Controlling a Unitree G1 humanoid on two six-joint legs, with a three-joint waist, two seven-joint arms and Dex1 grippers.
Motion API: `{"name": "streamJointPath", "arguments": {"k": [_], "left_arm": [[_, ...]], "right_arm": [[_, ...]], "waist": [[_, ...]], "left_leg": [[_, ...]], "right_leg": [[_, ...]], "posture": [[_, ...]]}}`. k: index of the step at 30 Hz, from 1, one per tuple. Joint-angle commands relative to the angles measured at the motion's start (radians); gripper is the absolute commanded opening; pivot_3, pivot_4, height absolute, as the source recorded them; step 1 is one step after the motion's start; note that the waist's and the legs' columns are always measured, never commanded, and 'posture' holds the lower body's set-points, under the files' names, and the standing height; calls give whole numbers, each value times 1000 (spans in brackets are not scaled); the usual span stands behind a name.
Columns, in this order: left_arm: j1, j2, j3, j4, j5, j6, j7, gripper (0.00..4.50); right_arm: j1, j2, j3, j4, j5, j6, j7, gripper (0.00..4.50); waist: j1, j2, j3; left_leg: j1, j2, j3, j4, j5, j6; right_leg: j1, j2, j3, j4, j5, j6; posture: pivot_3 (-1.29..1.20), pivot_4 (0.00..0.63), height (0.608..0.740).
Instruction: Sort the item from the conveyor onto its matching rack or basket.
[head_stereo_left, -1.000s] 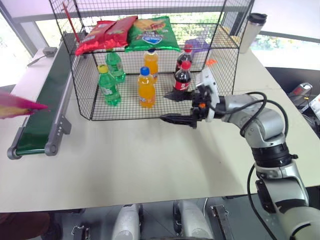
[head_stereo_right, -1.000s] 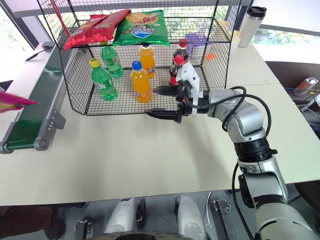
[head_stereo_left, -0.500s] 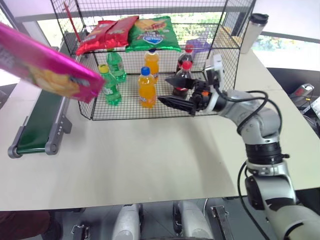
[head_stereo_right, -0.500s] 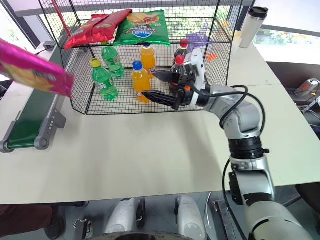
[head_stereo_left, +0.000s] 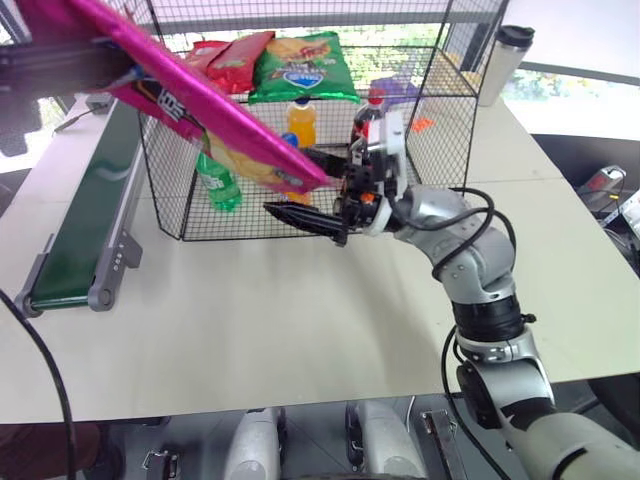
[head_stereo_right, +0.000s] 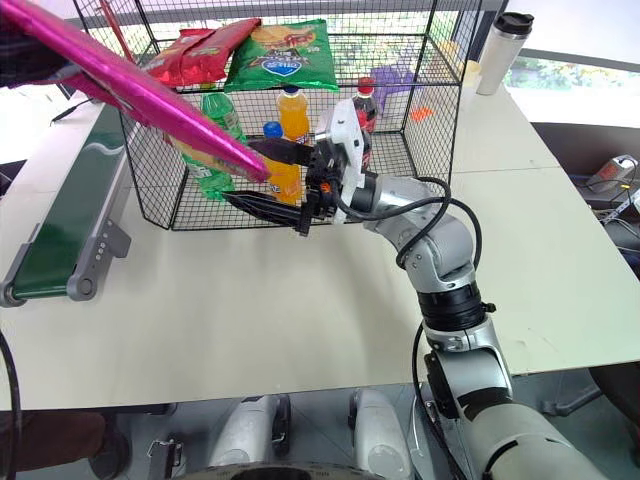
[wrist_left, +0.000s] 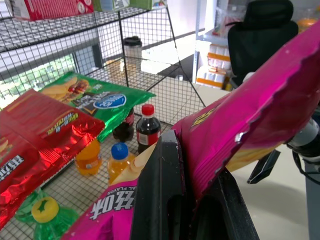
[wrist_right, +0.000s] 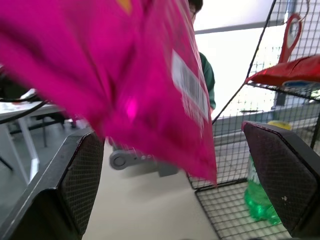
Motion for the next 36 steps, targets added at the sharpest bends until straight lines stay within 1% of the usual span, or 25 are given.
{"name": "streamJointPath", "arguments": {"k": [1,3,6,8,10,11,13,16,20,21,22,24,26,29,31,34,36], "left_arm": [[-40,-3,16,11,32,-8,-10,65],[-38,-13,22,7,36,0,-15,65],[-38,-27,35,8,33,11,-9,0],[-37,-32,42,7,33,17,-8,0],[-29,-36,51,12,40,20,-4,0],[-21,-38,55,16,46,18,-3,0],[-1,-42,61,17,58,15,-3,0],[35,-52,78,8,68,13,-7,0],[107,-72,111,-9,90,0,-1,0],[128,-71,121,-11,89,6,-7,555],[142,-70,128,-14,88,11,-12,827],[172,-82,154,13,116,-2,29,1750],[209,-80,170,46,160,-21,47,2542],[303,-86,220,66,195,-39,27,2542],[379,-112,260,45,185,-28,19,2542],[482,-200,296,-42,132,-7,36,2542],[502,-286,292,-99,78,18,90,2542]], "right_arm": [[-23,25,-9,-48,18,-17,-21,4500],[-27,50,-28,-48,31,-23,-48,4500],[-20,66,-32,-52,32,-28,-66,3659],[-17,72,-30,-54,30,-36,-72,2696],[-21,86,-45,-52,43,-45,-85,1603],[-24,91,-52,-50,50,-46,-91,1147],[-25,91,-57,-50,54,-46,-95,28],[-23,80,-62,-58,59,-41,-95,28],[-21,35,-86,-86,82,-3,-99,28],[-22,17,-96,-94,89,7,-102,0],[-23,5,-103,-100,94,13,-104,0],[-21,-50,-139,-126,113,41,-109,0],[-20,-97,-169,-147,124,60,-121,0],[-17,-184,-224,-172,124,79,-144,0],[-10,-260,-273,-207,112,91,-168,0],[17,-396,-373,-272,81,107,-231,0],[46,-477,-418,-306,18,90,-276,0]], "waist": [[0,0,0],[0,0,0],[1,0,0],[2,0,0],[1,0,0],[1,0,0],[1,0,0],[1,0,0],[2,0,0],[2,0,0],[2,0,0],[3,0,0],[3,0,0],[2,0,0],[2,0,0],[10,0,0],[16,-1,0]], "left_leg": [[0,0,0,0,0,0],[0,0,0,0,0,0],[0,0,0,0,0,0],[0,0,0,1,0,0],[0,0,0,1,0,0],[0,0,0,1,0,0],[0,0,-1,1,0,0],[0,0,-1,1,0,0],[0,0,-1,1,0,-1],[0,0,-1,1,0,-1],[0,0,-1,1,0,-1],[0,0,-1,1,0,-1],[0,-1,-1,1,0,-1],[1,-1,0,1,0,-1],[1,-1,0,1,0,-1],[0,-1,1,1,0,-1],[0,-1,1,1,0,-1]], "right_leg": [[0,0,0,0,0,0],[0,0,0,0,0,0],[0,0,0,1,0,0],[0,0,0,1,0,0],[0,0,0,1,0,0],[0,0,0,1,0,0],[0,0,0,2,0,0],[0,0,0,3,0,0],[0,0,0,4,0,0],[0,-1,0,4,0,0],[-1,-1,1,4,0,0],[-1,-1,1,5,0,0],[-1,-1,1,5,0,0],[-1,-1,1,6,0,0],[-2,-2,1,5,0,0],[-2,-2,2,5,0,0],[-2,-3,2,5,0,0]], "posture": [[0,150,740],[0,150,740],[0,150,740],[0,150,740],[0,150,740],[0,150,740],[0,150,740],[0,150,740],[0,150,740],[0,150,740],[0,150,740],[0,150,740],[0,150,740],[0,150,740],[0,150,740],[0,150,740],[0,150,740]]}}
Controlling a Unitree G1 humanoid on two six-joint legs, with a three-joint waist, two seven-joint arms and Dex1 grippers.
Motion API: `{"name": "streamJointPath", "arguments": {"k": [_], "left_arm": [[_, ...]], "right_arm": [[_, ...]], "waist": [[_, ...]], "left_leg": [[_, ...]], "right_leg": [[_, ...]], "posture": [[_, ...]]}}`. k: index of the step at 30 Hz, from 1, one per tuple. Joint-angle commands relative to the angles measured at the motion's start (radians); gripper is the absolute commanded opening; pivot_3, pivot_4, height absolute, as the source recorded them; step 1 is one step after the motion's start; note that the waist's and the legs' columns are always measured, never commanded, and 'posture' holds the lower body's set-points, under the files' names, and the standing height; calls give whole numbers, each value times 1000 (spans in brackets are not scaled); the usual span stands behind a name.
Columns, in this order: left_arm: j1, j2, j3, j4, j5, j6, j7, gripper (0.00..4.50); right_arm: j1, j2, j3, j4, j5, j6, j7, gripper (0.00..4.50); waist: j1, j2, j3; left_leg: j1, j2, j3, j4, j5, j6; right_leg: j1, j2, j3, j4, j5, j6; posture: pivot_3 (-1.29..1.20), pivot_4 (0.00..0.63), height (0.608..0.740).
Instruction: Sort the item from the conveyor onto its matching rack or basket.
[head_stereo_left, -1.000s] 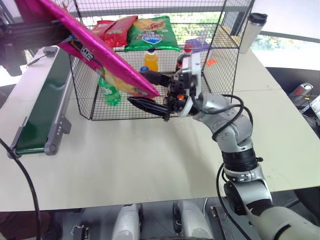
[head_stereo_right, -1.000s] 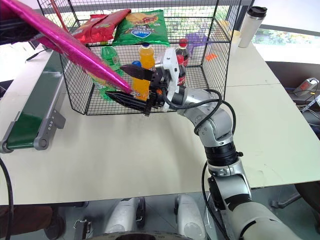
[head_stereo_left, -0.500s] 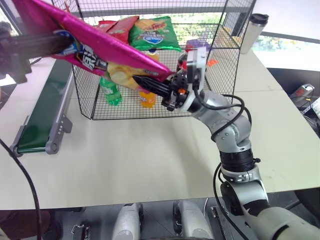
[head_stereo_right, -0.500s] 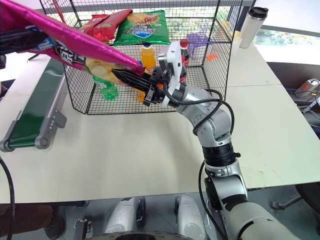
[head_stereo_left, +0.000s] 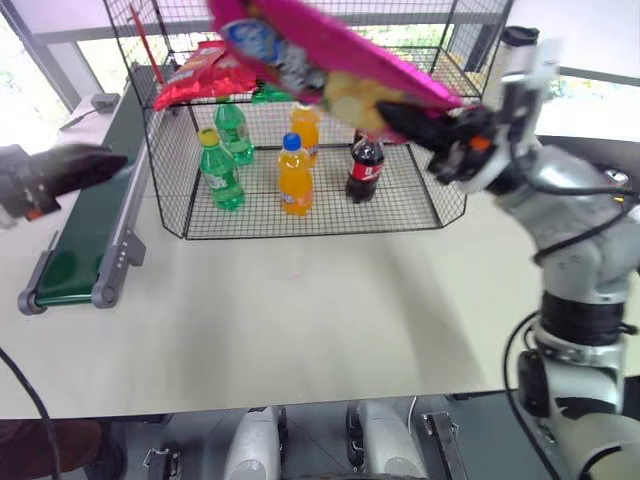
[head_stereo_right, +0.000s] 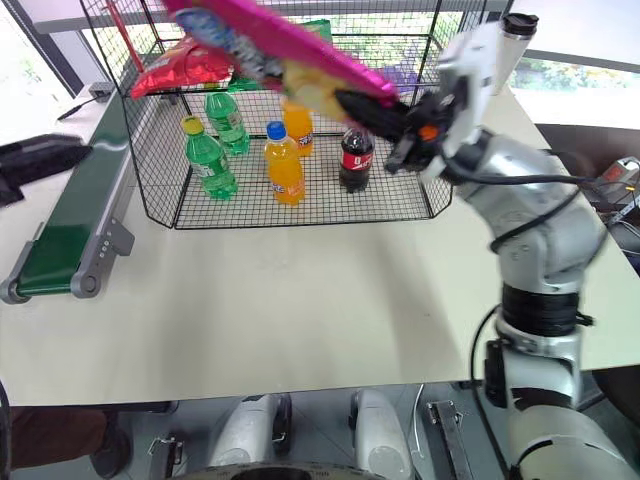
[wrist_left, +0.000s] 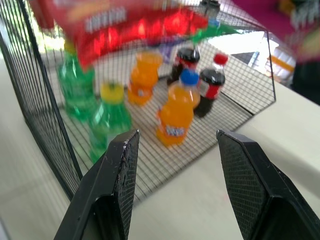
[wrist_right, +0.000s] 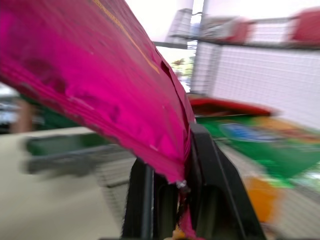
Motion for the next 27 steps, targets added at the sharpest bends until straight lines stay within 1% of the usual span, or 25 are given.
{"name": "streamJointPath", "arguments": {"k": [1,3,4,7,10,11,13,15,18,20,23,27], "left_arm": [[2,-107,28,-117,-102,33,84,2542],[-3,-182,7,-163,-145,50,141,2542],[-6,-230,-14,-189,-170,57,175,2542],[-4,-318,-66,-249,-200,60,239,2542],[1,-395,-118,-295,-197,39,298,2542],[10,-415,-126,-309,-194,30,316,2542],[44,-451,-114,-337,-202,9,345,2542],[69,-475,-114,-362,-202,-12,372,2542],[109,-513,-120,-400,-204,-48,412,2542],[134,-527,-131,-422,-194,-70,429,2542],[181,-551,-139,-453,-189,-105,453,2542],[232,-576,-163,-470,-167,-150,462,2542]], "right_arm": [[29,-107,-99,-91,-90,-40,-77,0],[29,-134,-115,-83,-148,-75,-126,0],[36,-164,-92,-66,-219,-109,-143,0],[46,-225,6,3,-401,-203,-175,0],[-3,-210,112,121,-530,-286,-214,0],[-33,-217,175,179,-622,-326,-240,0],[-123,-196,275,302,-755,-367,-294,0],[-189,-164,317,402,-806,-419,-314,0],[-318,-141,430,617,-960,-504,-354,0],[-381,-132,482,728,-1019,-568,-342,0],[-458,-119,538,865,-1055,-637,-262,0],[-566,-102,561,1019,-1082,-659,-186,0]], "waist": [[6,-1,0],[9,-1,-1],[8,-1,-1],[9,-1,-1],[-2,-1,-1],[-5,-1,-1],[-17,-1,-1],[-20,-1,-1],[-14,-1,-1],[-13,-1,-1],[-8,-1,-1],[-11,-1,-1]], "left_leg": [[0,0,0,0,0,0],[0,0,0,1,0,0],[1,0,0,2,0,0],[3,0,1,3,0,0],[6,0,1,3,0,0],[6,0,1,2,0,0],[7,0,2,2,0,0],[8,0,4,0,0,0],[8,0,3,-1,1,0],[7,0,3,-1,1,0],[6,-1,2,-1,1,0],[5,-1,3,0,1,0]], "right_leg": [[0,0,0,-1,0,0],[1,0,0,-1,0,0],[1,0,1,0,0,0],[4,0,2,0,0,0],[6,1,3,0,0,0],[6,1,3,0,0,0],[6,1,4,0,0,0],[5,1,6,0,0,0],[4,1,5,1,0,0],[4,1,5,0,0,0],[5,1,5,-3,0,0],[6,1,5,-8,0,-1]], "posture": [[0,150,740],[0,150,740],[0,150,740],[0,150,740],[0,150,740],[0,150,740],[0,150,740],[0,150,740],[0,150,740],[0,150,740],[0,150,740],[0,150,740]]}}
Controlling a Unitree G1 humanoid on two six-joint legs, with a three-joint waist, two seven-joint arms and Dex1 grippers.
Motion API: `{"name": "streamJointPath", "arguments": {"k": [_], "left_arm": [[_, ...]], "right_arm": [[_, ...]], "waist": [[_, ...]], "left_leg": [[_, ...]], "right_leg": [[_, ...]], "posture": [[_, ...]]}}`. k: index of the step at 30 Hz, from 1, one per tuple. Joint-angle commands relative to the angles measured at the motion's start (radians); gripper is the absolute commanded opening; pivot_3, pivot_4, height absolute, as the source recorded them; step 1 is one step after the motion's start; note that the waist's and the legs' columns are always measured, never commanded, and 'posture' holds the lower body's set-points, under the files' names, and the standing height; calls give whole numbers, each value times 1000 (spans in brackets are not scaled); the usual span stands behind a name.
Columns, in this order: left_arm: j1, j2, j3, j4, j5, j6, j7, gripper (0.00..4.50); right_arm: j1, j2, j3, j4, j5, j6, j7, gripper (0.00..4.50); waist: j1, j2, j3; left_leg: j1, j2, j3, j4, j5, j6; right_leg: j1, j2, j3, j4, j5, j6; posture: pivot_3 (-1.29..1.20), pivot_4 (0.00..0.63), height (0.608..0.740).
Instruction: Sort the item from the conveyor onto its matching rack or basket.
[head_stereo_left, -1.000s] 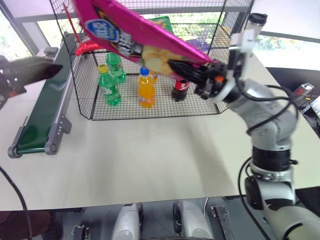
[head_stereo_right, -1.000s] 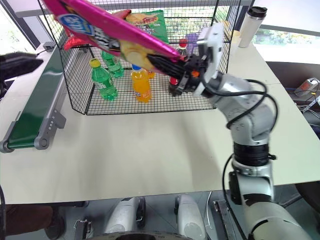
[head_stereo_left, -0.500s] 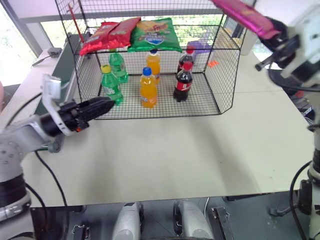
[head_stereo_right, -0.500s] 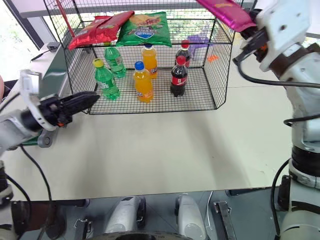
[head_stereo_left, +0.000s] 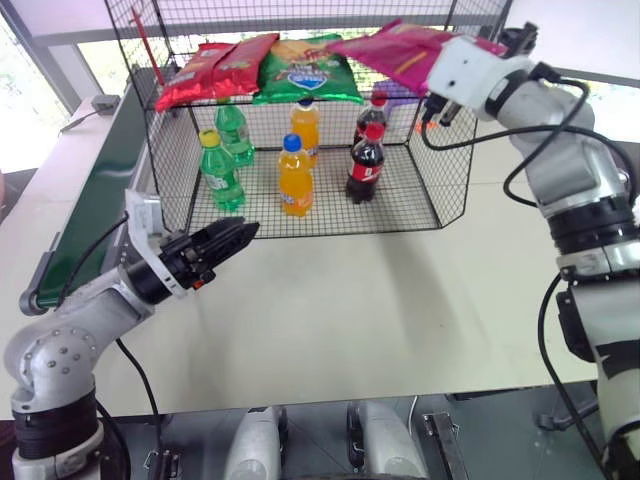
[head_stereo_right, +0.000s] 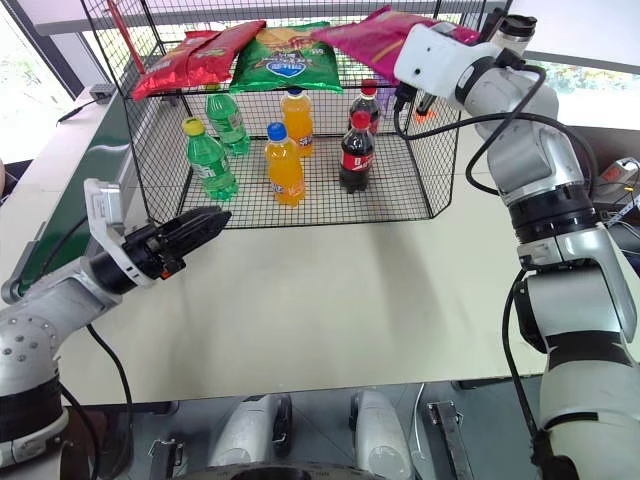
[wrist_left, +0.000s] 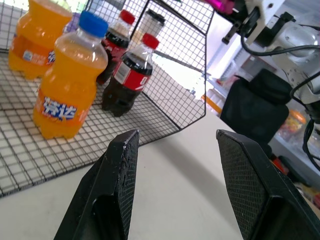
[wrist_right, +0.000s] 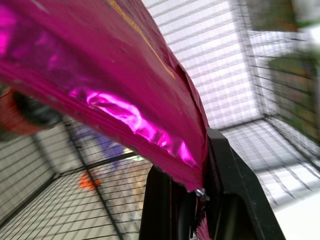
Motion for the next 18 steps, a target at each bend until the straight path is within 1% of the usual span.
{"name": "streamJointPath", "arguments": {"k": [1,5,8,13,18], "left_arm": [[29,-19,-19,-44,23,-58,11,2542],[62,-58,-77,-45,77,-110,12,2542],[83,-74,-100,-53,100,-134,17,2542],[97,-68,-102,-47,112,-154,16,2542],[80,-55,-118,-23,136,-162,9,2542]], "right_arm": [[-123,6,-9,120,-21,-28,58,0],[-222,60,-21,269,-24,34,56,0],[-234,82,-59,283,13,107,73,0],[-175,92,-90,141,33,226,116,0],[-80,98,-91,-32,-20,361,68,0]], "waist": [[-3,0,0],[-4,0,0],[0,0,0],[1,0,0],[0,1,0]], "left_leg": [[0,0,1,0,0,0],[1,0,1,0,0,0],[1,0,0,0,0,0],[0,0,0,0,0,0],[0,0,0,-1,0,0]], "right_leg": [[0,0,0,-1,0,0],[1,0,0,-2,1,0],[2,0,0,-2,1,0],[2,0,0,-3,1,0],[2,0,-1,-3,1,0]], "posture": [[0,150,740],[0,150,740],[0,150,740],[0,150,740],[0,150,740]]}}
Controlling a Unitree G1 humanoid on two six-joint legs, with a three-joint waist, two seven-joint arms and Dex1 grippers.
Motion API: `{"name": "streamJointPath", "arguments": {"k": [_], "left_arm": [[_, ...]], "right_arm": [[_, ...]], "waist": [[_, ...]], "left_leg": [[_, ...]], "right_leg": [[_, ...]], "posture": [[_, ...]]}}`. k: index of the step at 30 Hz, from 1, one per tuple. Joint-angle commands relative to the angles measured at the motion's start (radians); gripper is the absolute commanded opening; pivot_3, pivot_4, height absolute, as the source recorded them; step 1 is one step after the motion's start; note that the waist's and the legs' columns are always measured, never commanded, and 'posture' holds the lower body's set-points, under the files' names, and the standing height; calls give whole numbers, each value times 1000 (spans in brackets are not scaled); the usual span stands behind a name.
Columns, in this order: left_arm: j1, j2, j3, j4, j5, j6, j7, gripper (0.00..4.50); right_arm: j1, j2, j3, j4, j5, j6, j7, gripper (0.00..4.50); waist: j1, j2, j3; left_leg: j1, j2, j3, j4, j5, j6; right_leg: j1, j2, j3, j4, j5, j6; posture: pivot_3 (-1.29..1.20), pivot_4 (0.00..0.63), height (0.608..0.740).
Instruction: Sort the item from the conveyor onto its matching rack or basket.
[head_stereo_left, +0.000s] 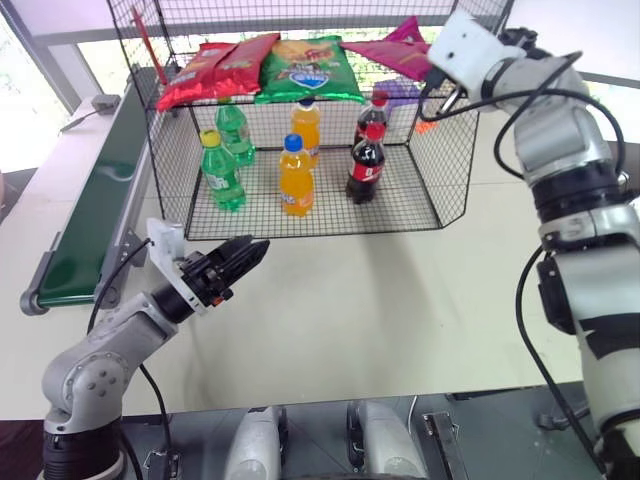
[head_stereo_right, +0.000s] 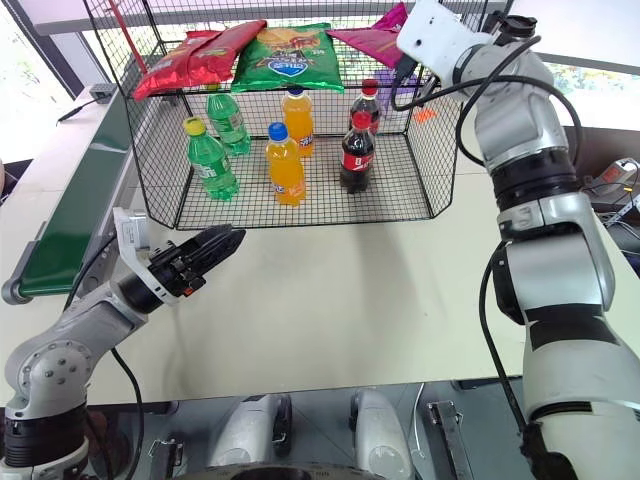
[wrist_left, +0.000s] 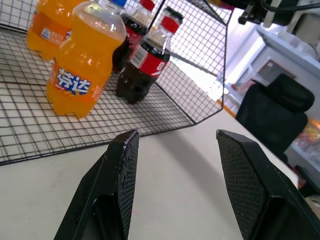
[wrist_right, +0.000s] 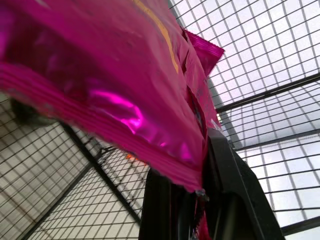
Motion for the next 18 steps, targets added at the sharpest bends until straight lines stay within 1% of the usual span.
{"name": "streamJointPath", "arguments": {"k": [1,4,7,13,15,16,18], "left_arm": [[-16,7,-4,-1,8,-22,-9,2542],[-23,14,-26,15,35,-23,-18,2542],[-39,14,-42,36,53,-28,-29,2542],[-77,12,-61,73,75,-34,-49,2542],[-79,12,-62,78,79,-36,-53,2576],[-78,12,-63,80,82,-37,-55,2576],[-73,11,-65,81,87,-39,-59,2576]], "right_arm": [[27,-9,-29,-113,-37,85,-50,0],[72,-10,-67,-183,-46,159,-114,0],[121,13,-102,-271,-31,230,-147,0],[141,36,-86,-323,-31,269,-133,0],[142,32,-80,-324,-28,264,-121,802],[142,32,-81,-325,-26,262,-118,1119],[143,31,-84,-336,-21,259,-111,2022]], "waist": [[2,0,0],[3,0,0],[6,0,0],[2,0,0],[2,0,0],[1,0,0],[0,0,0]], "left_leg": [[0,0,0,0,0,0],[0,0,0,0,0,0],[-1,0,-1,0,0,0],[-1,0,-1,0,0,0],[-1,0,-1,0,0,0],[-1,0,-1,0,0,0],[-1,0,-1,0,0,0]], "right_leg": [[0,0,0,0,0,0],[0,0,0,0,0,0],[0,0,-1,0,0,0],[0,0,-1,0,0,0],[0,0,-1,-1,0,0],[0,0,-1,-1,0,0],[0,0,-1,-1,0,0]], "posture": [[0,150,740],[0,150,740],[0,150,740],[0,150,740],[0,150,740],[0,150,740],[0,150,740]]}}
